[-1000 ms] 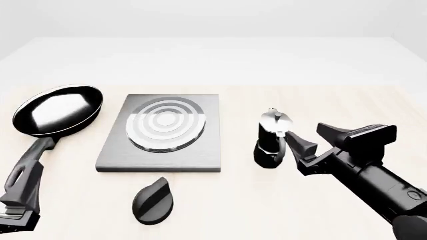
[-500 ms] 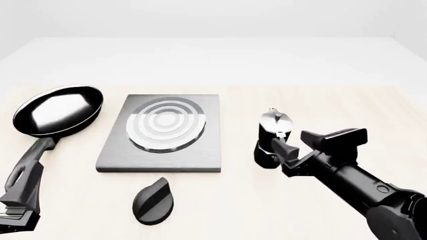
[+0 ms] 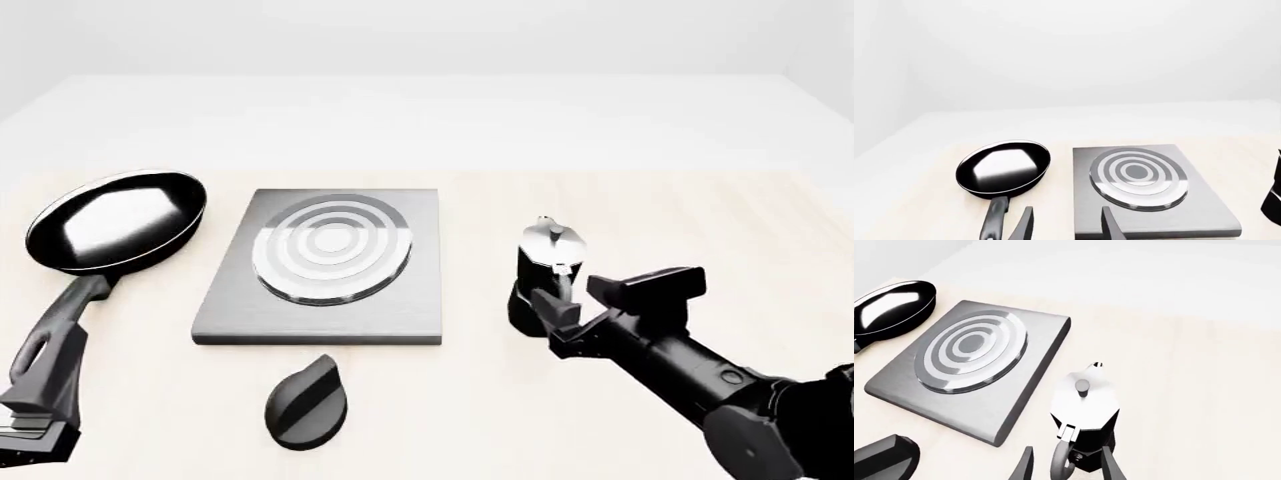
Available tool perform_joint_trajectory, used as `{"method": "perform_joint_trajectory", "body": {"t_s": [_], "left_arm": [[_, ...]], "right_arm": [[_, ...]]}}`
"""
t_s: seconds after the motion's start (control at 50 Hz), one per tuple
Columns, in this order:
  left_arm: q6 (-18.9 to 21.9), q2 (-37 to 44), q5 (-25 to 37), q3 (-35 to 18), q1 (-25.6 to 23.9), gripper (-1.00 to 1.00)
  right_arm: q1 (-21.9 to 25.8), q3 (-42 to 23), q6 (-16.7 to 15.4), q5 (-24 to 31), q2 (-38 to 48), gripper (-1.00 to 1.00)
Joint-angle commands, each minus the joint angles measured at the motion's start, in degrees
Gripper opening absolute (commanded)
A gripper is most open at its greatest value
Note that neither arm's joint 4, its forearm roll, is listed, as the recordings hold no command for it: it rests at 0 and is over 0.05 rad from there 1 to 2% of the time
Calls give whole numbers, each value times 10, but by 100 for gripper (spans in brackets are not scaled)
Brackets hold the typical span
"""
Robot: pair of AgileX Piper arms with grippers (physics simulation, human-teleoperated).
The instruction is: Turn on the stove and put the moka pot on it.
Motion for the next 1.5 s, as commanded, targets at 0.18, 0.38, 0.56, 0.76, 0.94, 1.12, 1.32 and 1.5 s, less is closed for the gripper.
{"method": "perform_joint_trajectory", "body": {"t_s": [0.18,0.38,0.56,0.76,0.94,1.12,1.32,1.5], "left_arm": [[3,0,4,0,-3,100],[2,0,5,0,-5,100],[3,0,7,0,-4,100],[1,0,10,0,0,100],[1,0,12,0,1,100],[1,0,18,0,2,100],[1,0,20,0,-4,100],[3,0,23,0,-5,100]], "right_arm": [[4,-8,14,-26,52,100],[1,-1,-8,-20,30,-100],[-4,4,-36,-3,-4,-100],[15,-40,-99,79,-59,-100],[37,-111,-187,167,-96,-100],[51,-177,-222,217,-111,-100],[58,-262,-217,231,-72,-100],[86,-330,-205,232,-27,-100]]}}
